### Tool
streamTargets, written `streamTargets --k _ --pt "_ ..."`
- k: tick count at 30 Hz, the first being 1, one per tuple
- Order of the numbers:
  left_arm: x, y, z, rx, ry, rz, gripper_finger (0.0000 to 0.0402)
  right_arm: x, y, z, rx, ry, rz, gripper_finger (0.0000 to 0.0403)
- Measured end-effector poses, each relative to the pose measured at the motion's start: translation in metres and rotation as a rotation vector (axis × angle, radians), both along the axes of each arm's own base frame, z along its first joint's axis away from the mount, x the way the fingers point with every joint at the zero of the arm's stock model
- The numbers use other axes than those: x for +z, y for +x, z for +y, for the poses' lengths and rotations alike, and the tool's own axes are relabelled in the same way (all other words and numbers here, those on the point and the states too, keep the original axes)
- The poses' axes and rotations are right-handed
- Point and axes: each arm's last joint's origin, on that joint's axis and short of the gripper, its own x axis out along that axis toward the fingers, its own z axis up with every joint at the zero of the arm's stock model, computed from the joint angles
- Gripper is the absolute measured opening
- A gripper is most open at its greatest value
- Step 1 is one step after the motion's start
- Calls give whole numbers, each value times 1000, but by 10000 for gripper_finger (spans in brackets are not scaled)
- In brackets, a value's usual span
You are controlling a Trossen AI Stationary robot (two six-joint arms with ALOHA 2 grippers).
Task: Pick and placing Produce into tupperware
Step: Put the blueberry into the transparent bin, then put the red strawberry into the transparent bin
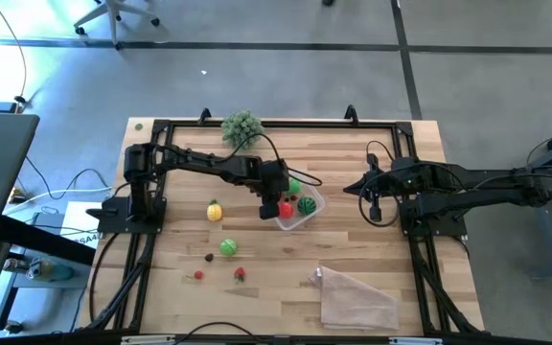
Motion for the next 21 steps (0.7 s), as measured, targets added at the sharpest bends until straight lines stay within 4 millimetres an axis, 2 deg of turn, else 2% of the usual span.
streamTargets --k 3,11,17,21 --pt "0 0 0 -1 -2 -2 75 0 0 0 0 0 0 0" --pt "0 0 0 45 -27 -8 145 0 0 0 0 0 0 0" --pt "10 1 -2 38 -88 -33 154 0 0 0 0 0 0 0" --pt "29 7 -3 41 -123 -28 154 0 0 0 0 0 0 0"
